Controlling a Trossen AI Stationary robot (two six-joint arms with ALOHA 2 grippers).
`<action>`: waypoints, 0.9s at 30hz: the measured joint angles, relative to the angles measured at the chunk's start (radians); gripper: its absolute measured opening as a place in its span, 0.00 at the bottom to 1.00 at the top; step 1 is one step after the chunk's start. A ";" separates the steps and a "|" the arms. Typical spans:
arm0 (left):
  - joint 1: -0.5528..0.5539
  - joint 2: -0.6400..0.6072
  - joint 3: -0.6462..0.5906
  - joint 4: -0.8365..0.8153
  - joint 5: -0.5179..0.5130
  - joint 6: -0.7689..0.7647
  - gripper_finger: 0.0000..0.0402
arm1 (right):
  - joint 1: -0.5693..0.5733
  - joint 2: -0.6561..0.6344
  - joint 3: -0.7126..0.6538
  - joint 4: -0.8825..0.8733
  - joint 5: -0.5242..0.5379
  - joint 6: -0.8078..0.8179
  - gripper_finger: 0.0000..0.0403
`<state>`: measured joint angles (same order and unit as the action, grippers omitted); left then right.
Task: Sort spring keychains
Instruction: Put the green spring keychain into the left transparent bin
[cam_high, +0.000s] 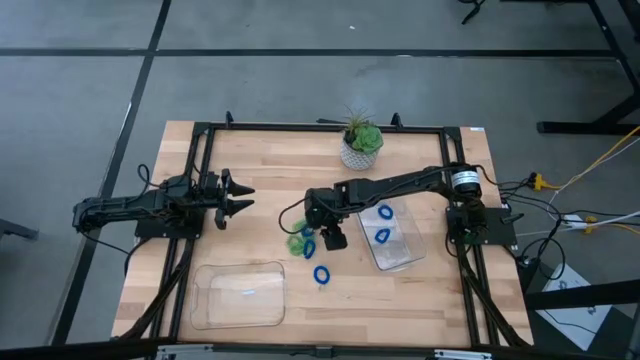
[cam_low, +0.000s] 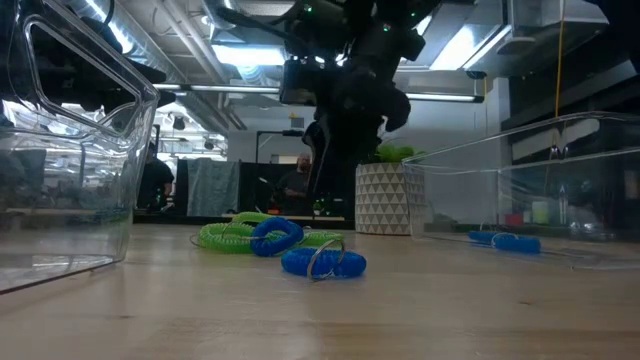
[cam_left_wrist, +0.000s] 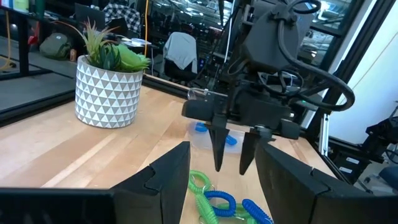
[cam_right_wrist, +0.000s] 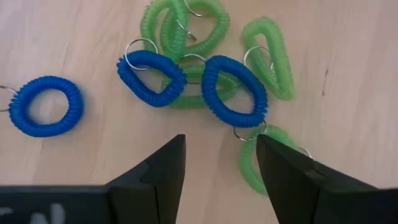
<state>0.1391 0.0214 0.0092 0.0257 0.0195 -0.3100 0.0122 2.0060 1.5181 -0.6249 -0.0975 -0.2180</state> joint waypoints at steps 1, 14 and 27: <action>0.000 0.000 0.000 0.000 0.000 0.000 0.44 | -0.002 0.000 0.000 -0.002 0.000 0.000 0.48; 0.000 0.000 0.000 0.000 0.000 0.000 0.44 | -0.018 0.022 0.000 -0.027 0.000 -0.003 0.48; 0.000 0.000 0.000 0.000 0.000 0.000 0.44 | -0.019 0.121 0.004 -0.018 0.053 -0.058 0.48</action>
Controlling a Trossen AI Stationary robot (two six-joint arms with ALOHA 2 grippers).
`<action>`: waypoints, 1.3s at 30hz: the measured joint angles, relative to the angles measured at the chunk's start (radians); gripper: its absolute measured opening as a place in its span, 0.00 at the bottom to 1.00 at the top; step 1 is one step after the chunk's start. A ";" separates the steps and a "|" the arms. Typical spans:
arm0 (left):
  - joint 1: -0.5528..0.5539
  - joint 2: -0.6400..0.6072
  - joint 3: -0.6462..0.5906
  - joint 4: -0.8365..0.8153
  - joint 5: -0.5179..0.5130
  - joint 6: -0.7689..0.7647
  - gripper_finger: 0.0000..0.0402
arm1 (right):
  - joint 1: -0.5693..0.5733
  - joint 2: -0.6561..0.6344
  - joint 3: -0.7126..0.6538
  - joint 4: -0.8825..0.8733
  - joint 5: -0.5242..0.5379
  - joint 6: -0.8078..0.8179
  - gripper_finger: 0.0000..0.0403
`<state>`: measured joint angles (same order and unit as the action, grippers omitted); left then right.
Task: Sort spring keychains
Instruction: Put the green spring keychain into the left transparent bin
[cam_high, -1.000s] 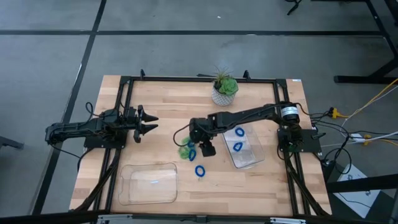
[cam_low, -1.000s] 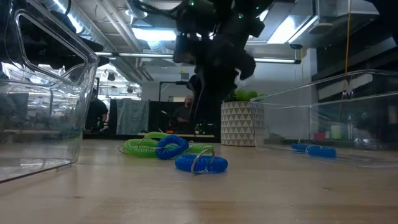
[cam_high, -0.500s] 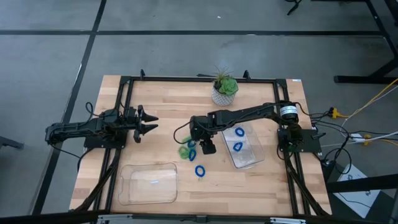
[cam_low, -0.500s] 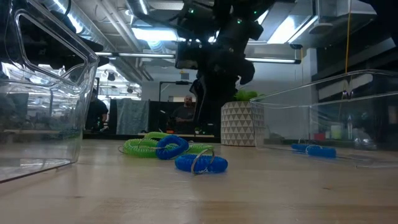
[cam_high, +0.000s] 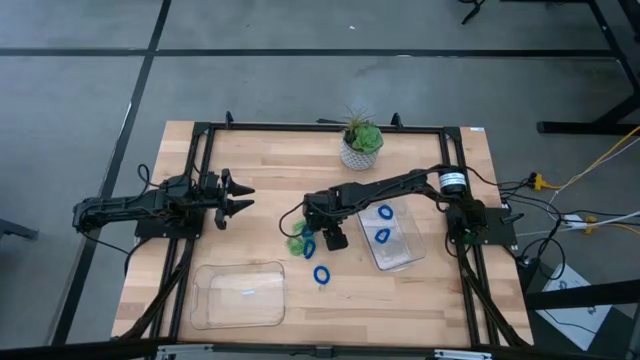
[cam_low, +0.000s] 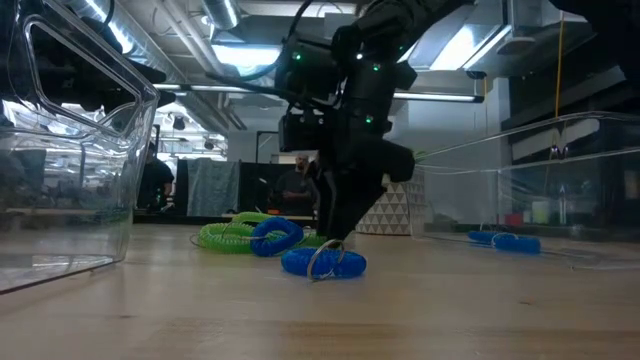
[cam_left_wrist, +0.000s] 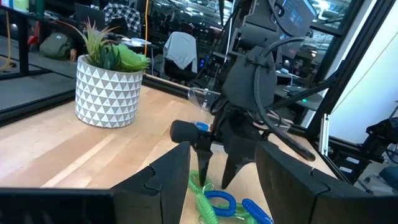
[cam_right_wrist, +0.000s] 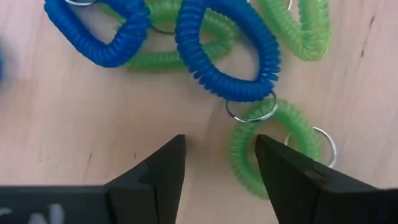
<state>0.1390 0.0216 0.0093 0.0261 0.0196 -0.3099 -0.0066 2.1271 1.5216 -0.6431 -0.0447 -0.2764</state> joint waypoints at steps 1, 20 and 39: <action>0.000 0.000 0.000 0.000 0.000 0.000 0.44 | -0.001 0.001 0.000 -0.002 0.000 0.000 0.48; 0.000 0.000 0.000 0.000 0.000 0.000 0.44 | -0.003 0.005 -0.001 0.016 -0.001 0.092 0.03; 0.000 0.000 0.000 0.000 0.000 0.000 0.44 | -0.101 -0.007 -0.006 0.074 -0.569 0.799 0.01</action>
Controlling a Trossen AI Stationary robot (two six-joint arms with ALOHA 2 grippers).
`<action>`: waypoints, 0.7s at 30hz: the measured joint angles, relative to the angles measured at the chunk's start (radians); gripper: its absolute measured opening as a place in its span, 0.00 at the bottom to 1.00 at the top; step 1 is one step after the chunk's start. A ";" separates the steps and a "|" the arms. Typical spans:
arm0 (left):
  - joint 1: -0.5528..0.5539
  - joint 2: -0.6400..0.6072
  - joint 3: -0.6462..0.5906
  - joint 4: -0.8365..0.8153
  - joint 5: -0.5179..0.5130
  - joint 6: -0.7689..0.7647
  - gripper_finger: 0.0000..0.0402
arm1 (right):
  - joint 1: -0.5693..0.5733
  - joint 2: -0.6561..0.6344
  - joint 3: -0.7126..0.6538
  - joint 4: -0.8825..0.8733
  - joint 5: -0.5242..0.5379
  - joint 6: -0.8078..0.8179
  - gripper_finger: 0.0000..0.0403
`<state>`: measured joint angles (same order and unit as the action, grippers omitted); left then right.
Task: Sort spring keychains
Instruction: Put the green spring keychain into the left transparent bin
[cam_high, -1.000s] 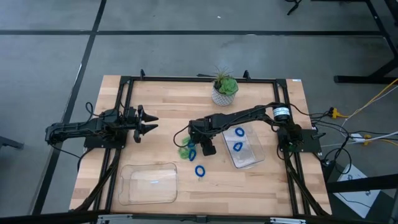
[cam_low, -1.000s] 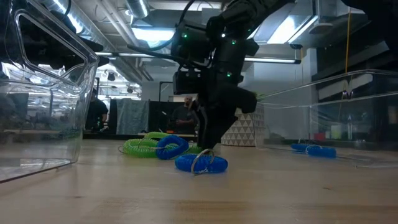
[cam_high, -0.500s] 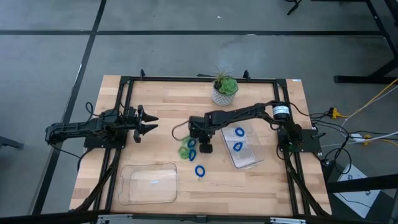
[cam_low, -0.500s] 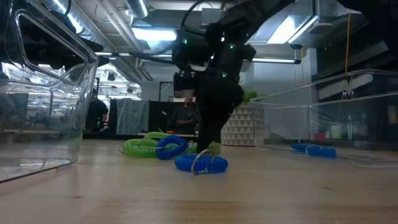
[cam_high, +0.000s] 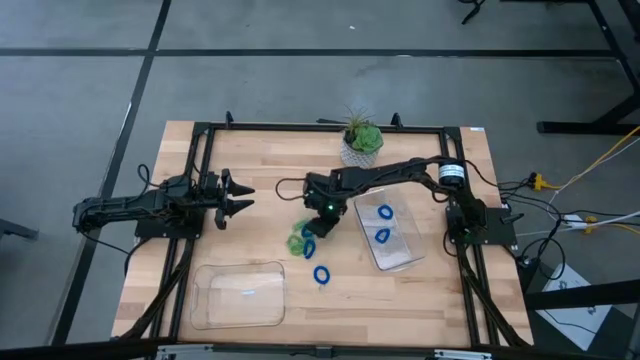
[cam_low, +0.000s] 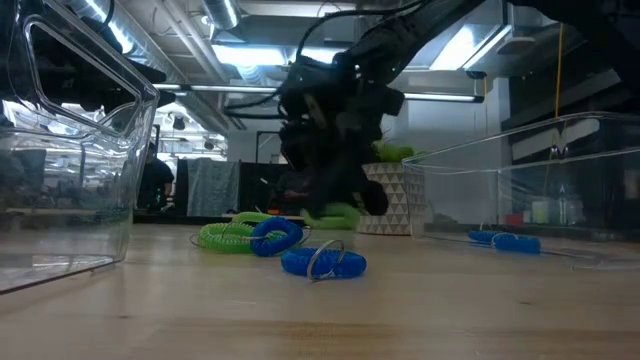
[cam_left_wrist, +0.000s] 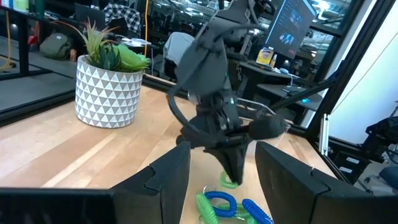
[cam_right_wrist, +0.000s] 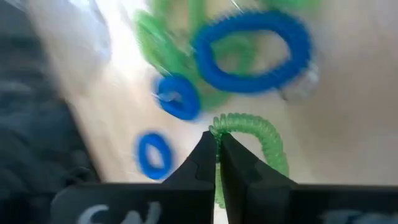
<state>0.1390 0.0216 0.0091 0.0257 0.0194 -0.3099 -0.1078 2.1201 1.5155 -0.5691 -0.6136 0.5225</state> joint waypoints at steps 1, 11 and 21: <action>0.000 0.000 0.000 0.000 0.000 0.000 0.44 | 0.001 -0.002 0.001 0.024 -0.017 0.032 0.01; 0.000 0.000 0.000 0.001 -0.002 0.015 0.44 | 0.029 -0.008 0.140 0.129 -0.032 0.129 0.01; -0.001 0.000 0.000 0.103 -0.063 -0.628 0.44 | -0.015 -0.010 0.396 0.131 0.076 0.044 0.02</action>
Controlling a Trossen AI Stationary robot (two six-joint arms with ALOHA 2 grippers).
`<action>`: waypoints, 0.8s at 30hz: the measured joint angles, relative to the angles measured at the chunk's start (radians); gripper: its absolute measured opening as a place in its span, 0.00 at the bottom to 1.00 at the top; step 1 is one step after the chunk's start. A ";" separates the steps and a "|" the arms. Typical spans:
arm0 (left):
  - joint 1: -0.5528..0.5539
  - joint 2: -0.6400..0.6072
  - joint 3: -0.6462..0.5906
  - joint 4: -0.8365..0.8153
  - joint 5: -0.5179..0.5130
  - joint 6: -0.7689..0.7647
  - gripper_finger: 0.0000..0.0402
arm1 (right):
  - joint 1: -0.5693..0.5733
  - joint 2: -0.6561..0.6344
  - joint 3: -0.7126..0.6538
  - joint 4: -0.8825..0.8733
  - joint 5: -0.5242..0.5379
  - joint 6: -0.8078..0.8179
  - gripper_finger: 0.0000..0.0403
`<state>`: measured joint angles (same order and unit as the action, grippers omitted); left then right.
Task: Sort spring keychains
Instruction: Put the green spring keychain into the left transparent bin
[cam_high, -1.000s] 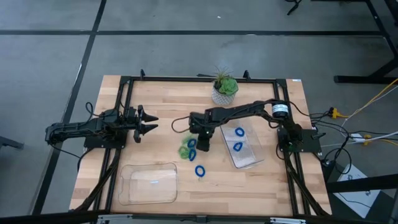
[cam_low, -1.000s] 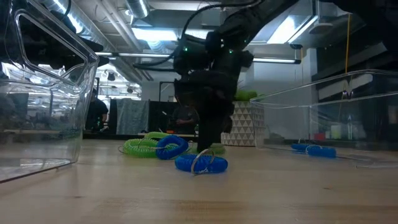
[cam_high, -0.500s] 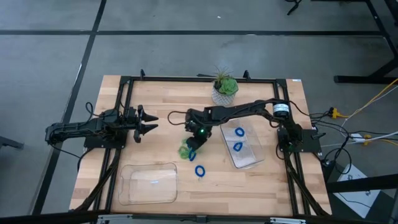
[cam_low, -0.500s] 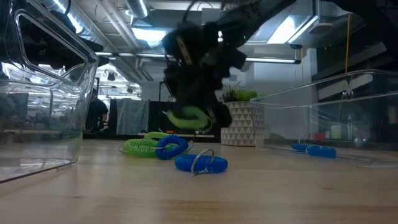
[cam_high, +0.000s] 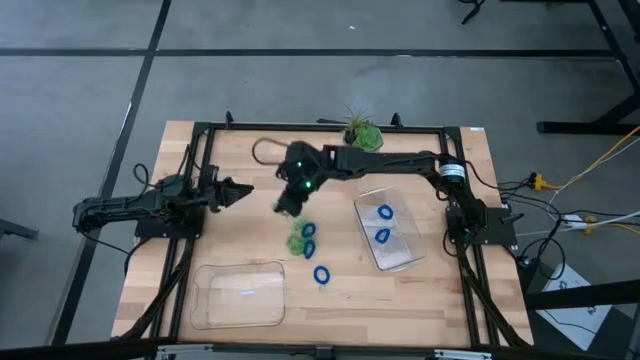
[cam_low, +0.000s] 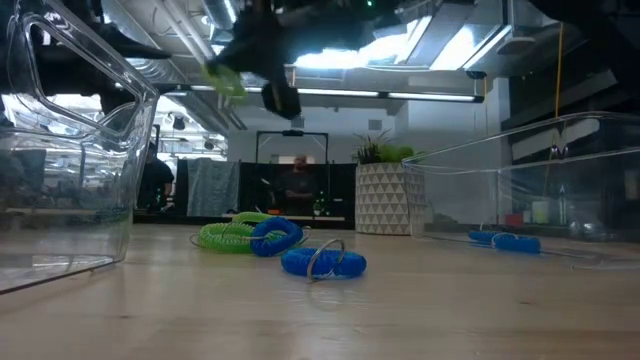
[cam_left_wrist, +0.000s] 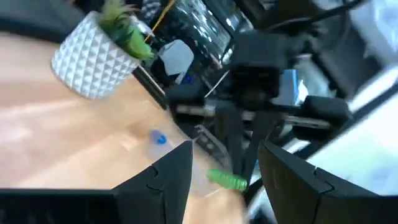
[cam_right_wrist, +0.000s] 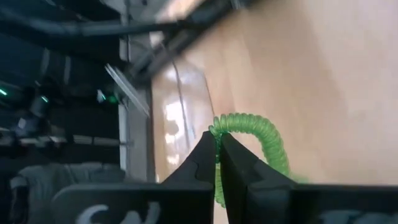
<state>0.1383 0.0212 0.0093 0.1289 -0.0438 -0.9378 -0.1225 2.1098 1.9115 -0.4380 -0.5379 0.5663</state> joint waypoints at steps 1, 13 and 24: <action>0.000 0.000 0.000 0.005 -0.009 -0.043 0.44 | -0.004 0.000 0.022 0.002 0.003 -0.001 0.02; 0.000 0.000 0.000 0.113 -0.096 -0.043 0.44 | -0.041 -0.001 0.117 0.138 0.059 -0.023 0.02; 0.000 0.026 0.039 0.207 -0.102 -0.010 0.44 | -0.041 0.000 0.117 0.135 0.093 -0.078 0.02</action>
<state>0.1383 0.0472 0.0483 0.3363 -0.1462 -0.9474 -0.1635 2.1094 2.0281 -0.3035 -0.4450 0.4884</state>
